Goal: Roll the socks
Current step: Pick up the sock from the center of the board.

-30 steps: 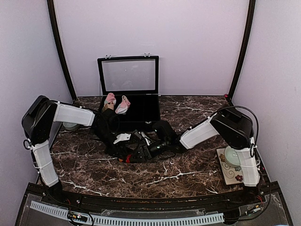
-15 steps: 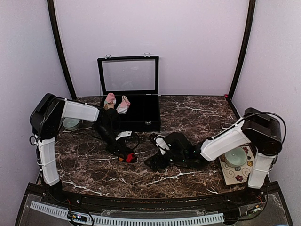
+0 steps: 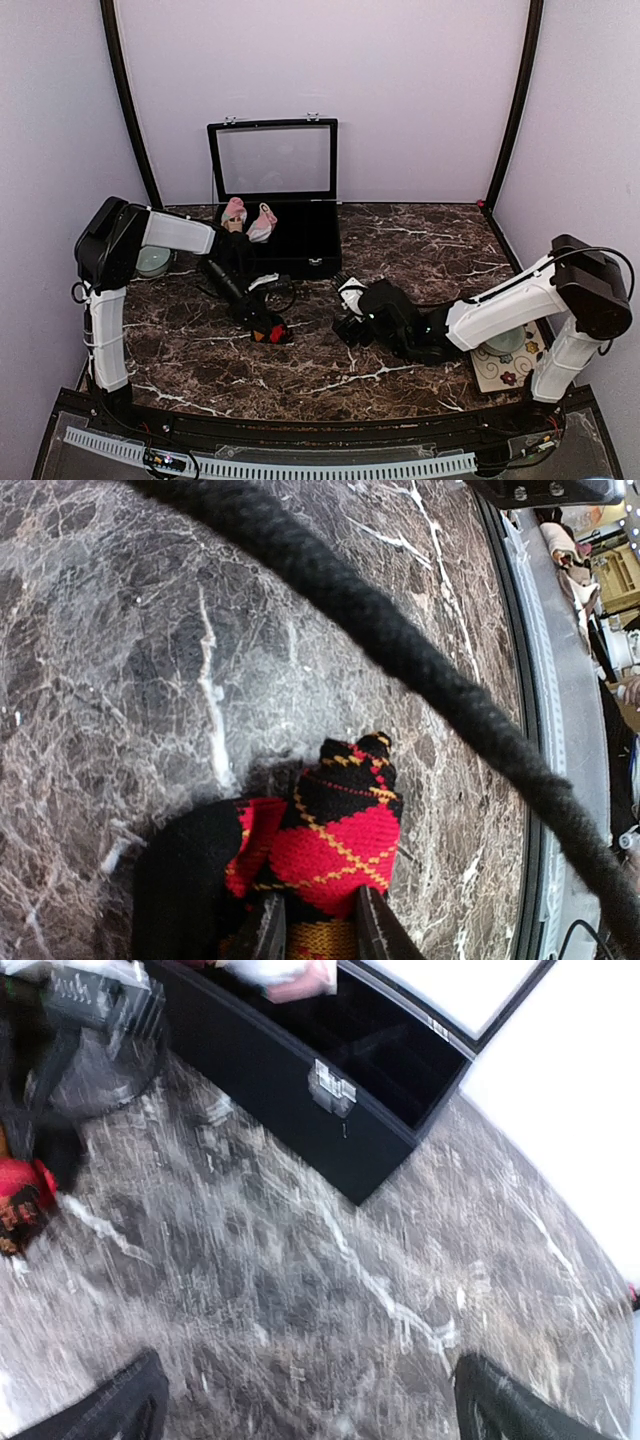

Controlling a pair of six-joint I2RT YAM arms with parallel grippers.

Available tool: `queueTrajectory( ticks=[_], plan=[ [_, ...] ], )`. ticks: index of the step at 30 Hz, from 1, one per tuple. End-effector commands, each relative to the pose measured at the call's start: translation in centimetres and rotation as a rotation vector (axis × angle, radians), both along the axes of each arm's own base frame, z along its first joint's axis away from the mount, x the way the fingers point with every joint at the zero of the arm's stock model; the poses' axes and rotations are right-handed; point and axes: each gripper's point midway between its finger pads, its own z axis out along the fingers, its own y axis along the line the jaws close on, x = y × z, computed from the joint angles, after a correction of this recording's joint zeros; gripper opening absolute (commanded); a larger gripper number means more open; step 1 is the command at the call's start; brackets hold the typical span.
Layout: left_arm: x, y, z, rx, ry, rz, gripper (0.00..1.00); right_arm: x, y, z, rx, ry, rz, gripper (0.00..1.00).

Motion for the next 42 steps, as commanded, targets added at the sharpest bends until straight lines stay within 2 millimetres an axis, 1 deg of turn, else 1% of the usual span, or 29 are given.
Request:
queueTrajectory(
  ticks=[1, 3, 5, 7, 8, 10, 11, 12, 14, 16, 17, 20, 22, 24, 26, 29, 31, 38, 42],
  plan=[
    [-0.9, 3.0, -4.6, 0.186, 0.063, 0.010, 0.27, 2.9, 0.1, 3.3, 0.110, 0.061, -0.023, 1.00],
    [-1.1, 3.0, -4.6, 0.179, 0.081, 0.014, 0.27, 2.3, 1.2, 3.7, 0.168, 0.096, 0.035, 1.00],
    [-1.0, 3.1, -4.5, 0.170, 0.092, 0.025, 0.27, 1.6, 2.5, 3.5, 0.216, 0.122, 0.102, 1.00],
    [-1.0, 3.1, -4.2, 0.149, 0.111, 0.038, 0.27, -0.5, 4.8, 2.7, 0.197, 0.140, 0.273, 1.00],
    [-1.1, 3.1, -4.1, 0.144, 0.120, 0.043, 0.27, -1.9, 5.7, 2.4, 0.161, 0.109, 0.375, 1.00],
    [-1.1, 3.2, -4.1, 0.148, 0.129, 0.049, 0.27, -5.0, 7.4, 1.9, 0.144, 0.058, 0.569, 1.00],
    [-1.1, 3.2, -4.2, 0.152, 0.133, 0.053, 0.27, -6.1, 8.2, 1.5, 0.148, 0.060, 0.640, 1.00],
    [-1.1, 3.3, -4.3, 0.157, 0.134, 0.058, 0.27, -7.0, 9.1, 0.9, 0.135, 0.083, 0.712, 1.00],
    [-1.0, 3.3, -4.3, 0.159, 0.145, 0.068, 0.27, -8.0, 10.8, -0.6, 0.095, 0.154, 0.811, 1.00],
    [-1.0, 3.4, -4.4, 0.163, 0.156, 0.076, 0.27, -8.7, 12.4, -2.1, 0.058, 0.219, 0.889, 0.95],
    [-1.1, 3.1, -4.1, 0.139, 0.172, 0.084, 0.27, -8.8, 13.0, -2.4, 0.055, 0.233, 0.911, 0.93],
    [-1.2, 3.0, -4.0, 0.135, 0.184, 0.082, 0.27, -8.6, 14.5, -2.6, 0.075, 0.218, 0.945, 0.87],
    [-1.3, 3.1, -4.1, 0.140, 0.185, 0.078, 0.27, -8.1, 15.3, -3.2, 0.054, 0.210, 0.952, 0.83],
    [-1.4, 3.2, -4.1, 0.143, 0.185, 0.072, 0.27, -7.6, 16.1, -3.4, 0.033, 0.194, 0.962, 0.76],
    [-1.4, 3.3, -4.1, 0.143, 0.185, 0.072, 0.27, -7.5, 16.3, -4.3, 0.004, 0.195, 0.975, 0.69],
    [-1.4, 3.4, -4.2, 0.143, 0.191, 0.071, 0.27, -6.6, 17.0, -4.7, -0.009, 0.177, 0.967, 0.62],
    [-1.5, 3.4, -4.3, 0.144, 0.195, 0.065, 0.27, -5.9, 17.0, -5.4, -0.035, 0.162, 0.951, 0.60],
    [-1.7, 3.5, -4.4, 0.146, 0.202, 0.054, 0.27, -3.8, 16.4, -6.9, -0.119, 0.098, 0.878, 0.60],
    [-1.7, 3.6, -4.4, 0.149, 0.203, 0.051, 0.27, -2.8, 15.7, -6.8, -0.121, 0.074, 0.843, 0.61]
  ],
)
